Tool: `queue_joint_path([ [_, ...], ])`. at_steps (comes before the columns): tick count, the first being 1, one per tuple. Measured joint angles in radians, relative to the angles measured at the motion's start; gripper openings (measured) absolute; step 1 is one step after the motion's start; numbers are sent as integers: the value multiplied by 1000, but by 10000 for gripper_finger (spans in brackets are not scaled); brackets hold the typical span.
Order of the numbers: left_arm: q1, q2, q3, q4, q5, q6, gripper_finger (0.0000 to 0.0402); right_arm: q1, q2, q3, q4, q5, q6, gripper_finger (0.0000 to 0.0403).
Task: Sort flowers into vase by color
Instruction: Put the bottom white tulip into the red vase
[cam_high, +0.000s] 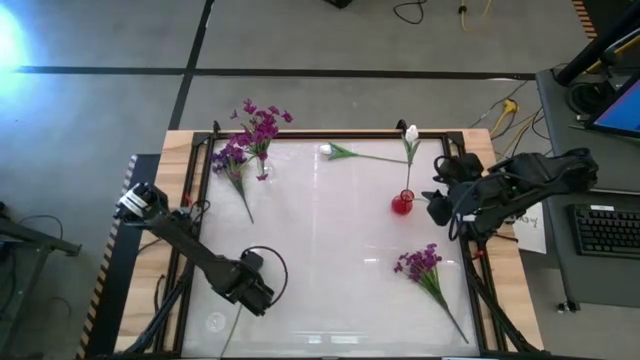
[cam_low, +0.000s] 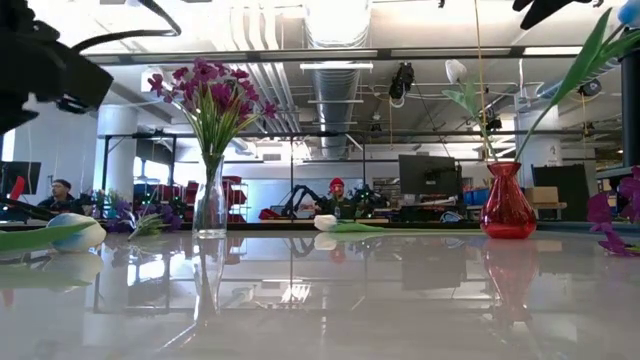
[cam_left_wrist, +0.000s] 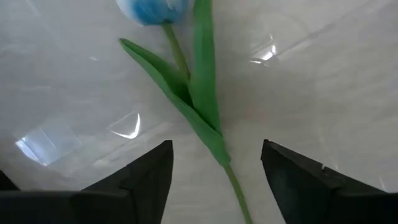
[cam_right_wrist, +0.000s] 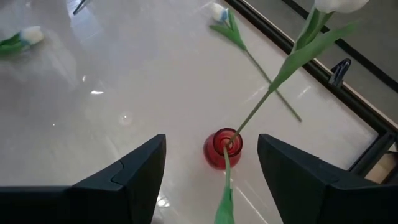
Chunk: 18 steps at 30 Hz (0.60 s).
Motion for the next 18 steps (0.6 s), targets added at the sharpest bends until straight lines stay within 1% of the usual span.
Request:
queue_joint_path([
  [3, -12, 22, 0, 25, 1, 5, 245, 0, 0, 0, 0, 0, 0, 251],
  [7, -19, 58, 0, 33, 1, -7, 243, 0, 1, 0, 0, 0, -5, 250],
  [12, -19, 90, -3, 39, 1, -6, 228, 0, 1, 0, 0, 0, -8, 247],
  [18, -19, 98, -1, 41, -2, 1, 198, 0, 1, 0, 0, 0, -8, 249],
])
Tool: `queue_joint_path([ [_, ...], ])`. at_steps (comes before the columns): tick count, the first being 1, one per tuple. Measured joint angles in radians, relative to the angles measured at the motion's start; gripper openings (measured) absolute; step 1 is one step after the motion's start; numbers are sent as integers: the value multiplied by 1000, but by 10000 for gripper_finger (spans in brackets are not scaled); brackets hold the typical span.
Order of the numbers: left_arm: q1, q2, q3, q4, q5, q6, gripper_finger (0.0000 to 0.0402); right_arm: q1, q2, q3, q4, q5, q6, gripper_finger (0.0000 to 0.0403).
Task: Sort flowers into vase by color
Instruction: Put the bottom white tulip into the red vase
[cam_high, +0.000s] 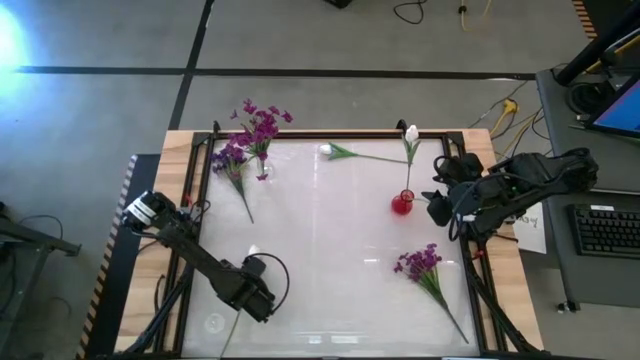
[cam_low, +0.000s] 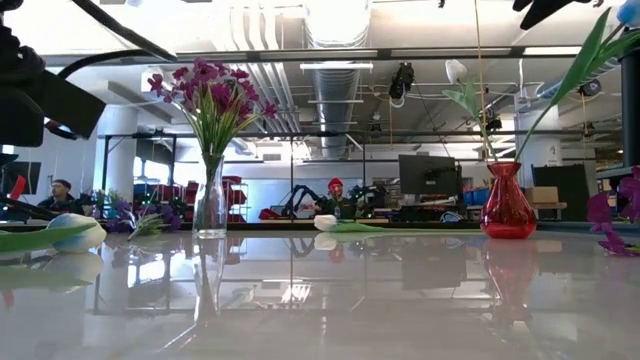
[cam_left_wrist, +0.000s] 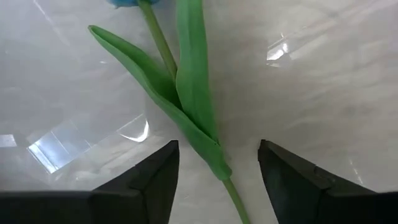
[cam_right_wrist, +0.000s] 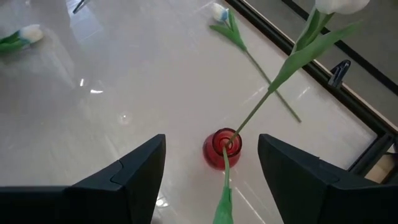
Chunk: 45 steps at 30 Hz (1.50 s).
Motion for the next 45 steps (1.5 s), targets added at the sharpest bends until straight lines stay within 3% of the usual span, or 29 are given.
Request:
queue_joint_path([
  [23, 0, 3, -3, -8, -7, 54, 5, 0, 0, -15, 0, 1, 0, 249],
  [37, 3, -100, 6, -8, -76, 138, 0, 0, 0, -17, 0, 16, 0, 249],
  [41, 3, -178, 6, 28, -187, 203, 0, 0, 0, -26, 0, 38, -2, 249],
  [45, 6, -263, 6, 201, -364, 426, 0, 0, 0, -39, 3, 40, -25, 249],
])
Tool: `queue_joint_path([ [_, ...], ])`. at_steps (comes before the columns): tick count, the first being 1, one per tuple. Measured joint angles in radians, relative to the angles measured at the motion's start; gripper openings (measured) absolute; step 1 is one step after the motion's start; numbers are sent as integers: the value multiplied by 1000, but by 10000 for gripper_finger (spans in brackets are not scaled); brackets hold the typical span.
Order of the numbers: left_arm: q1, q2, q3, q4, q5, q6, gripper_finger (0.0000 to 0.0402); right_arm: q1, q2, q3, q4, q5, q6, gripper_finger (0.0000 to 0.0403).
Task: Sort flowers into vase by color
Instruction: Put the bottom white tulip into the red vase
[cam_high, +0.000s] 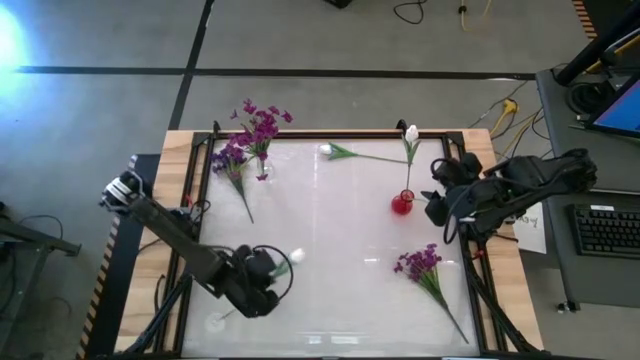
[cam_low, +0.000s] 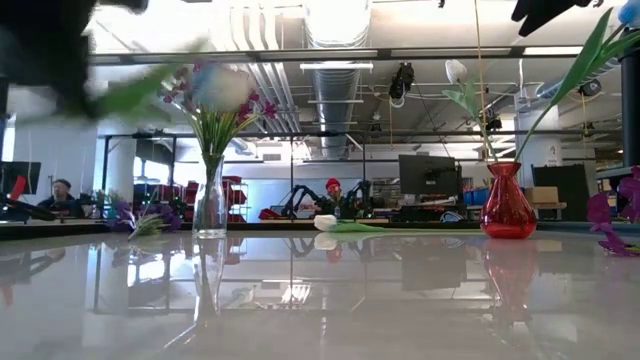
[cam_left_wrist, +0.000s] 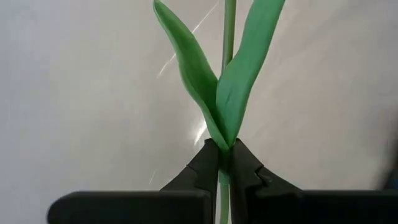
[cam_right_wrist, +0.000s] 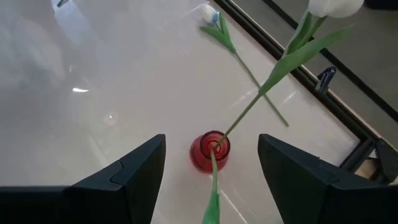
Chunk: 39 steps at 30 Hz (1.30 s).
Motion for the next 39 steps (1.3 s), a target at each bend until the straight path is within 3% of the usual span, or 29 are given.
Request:
queue_joint_path([
  [8, 70, -106, 1, 453, -243, 666, 0, 0, 2, -27, 40, 12, -44, 249],
  [13, 158, -108, 1, 687, -244, 1058, 0, 0, 2, -27, 138, 11, -123, 249],
  [17, 255, -77, 0, 886, -103, 1246, 0, 0, 16, -27, 269, -5, -241, 249],
  [21, 346, -24, 0, 1086, 5, 1295, 0, 3, 49, -27, 397, -53, -369, 249],
  [29, 436, 55, -1, 1288, 14, 1285, 0, 3, 138, -27, 554, -76, -563, 249],
  [39, 458, 89, -2, 1433, 7, 1262, 0, 3, 231, -27, 672, -77, -657, 249],
])
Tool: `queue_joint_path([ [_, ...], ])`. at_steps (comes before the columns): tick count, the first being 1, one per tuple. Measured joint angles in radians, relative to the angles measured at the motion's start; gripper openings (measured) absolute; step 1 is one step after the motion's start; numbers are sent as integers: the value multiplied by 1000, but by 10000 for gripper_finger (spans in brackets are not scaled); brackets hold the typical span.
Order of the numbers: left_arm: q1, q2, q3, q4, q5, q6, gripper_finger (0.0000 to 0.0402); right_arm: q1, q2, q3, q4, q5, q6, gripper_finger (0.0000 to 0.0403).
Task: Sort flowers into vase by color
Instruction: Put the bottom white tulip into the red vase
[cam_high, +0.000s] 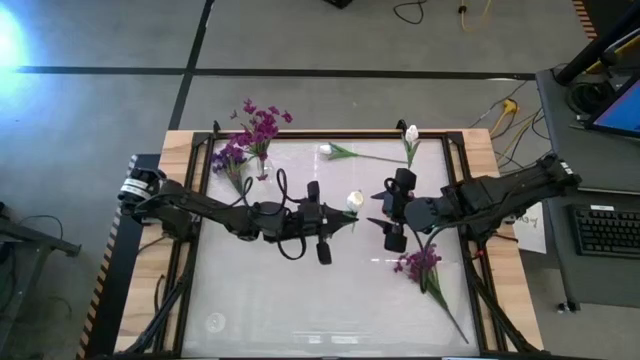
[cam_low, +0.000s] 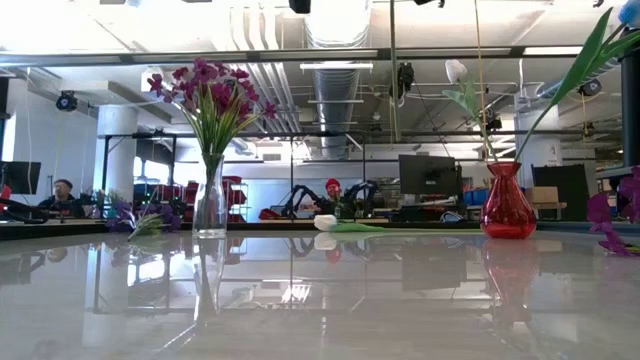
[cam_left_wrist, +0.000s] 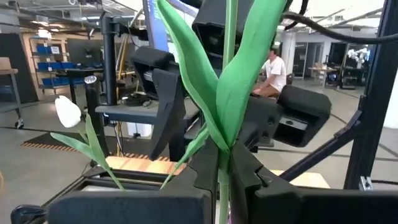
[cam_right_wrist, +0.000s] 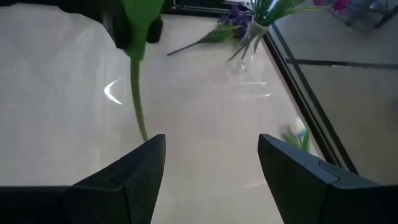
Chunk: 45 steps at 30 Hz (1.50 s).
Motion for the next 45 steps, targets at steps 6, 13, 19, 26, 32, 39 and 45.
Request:
queue_joint_path([
  [6, 17, 1, 0, 6, -2, 0, 0, 0, 24, 0, 98, -40, -39, 249],
  [13, 24, 1, 0, 35, -4, -1, 0, 0, 42, 0, 212, -44, -58, 234],
  [19, 24, 1, 0, 43, -4, -1, 0, -4, 57, 0, 247, -42, -52, 197],
  [26, 25, 1, 1, 43, -4, -11, 0, -22, 66, 0, 243, -34, -39, 103],
  [32, 25, 1, 1, 48, -5, -50, 2, -26, 69, 0, 244, -35, -61, 17],
  [39, 25, 1, 2, 50, 0, -58, 64, -27, 56, 0, 230, -33, -90, 14],
  [45, 24, 1, 2, 42, 0, -55, 133, -27, -32, -20, 198, -21, -89, 13],
])
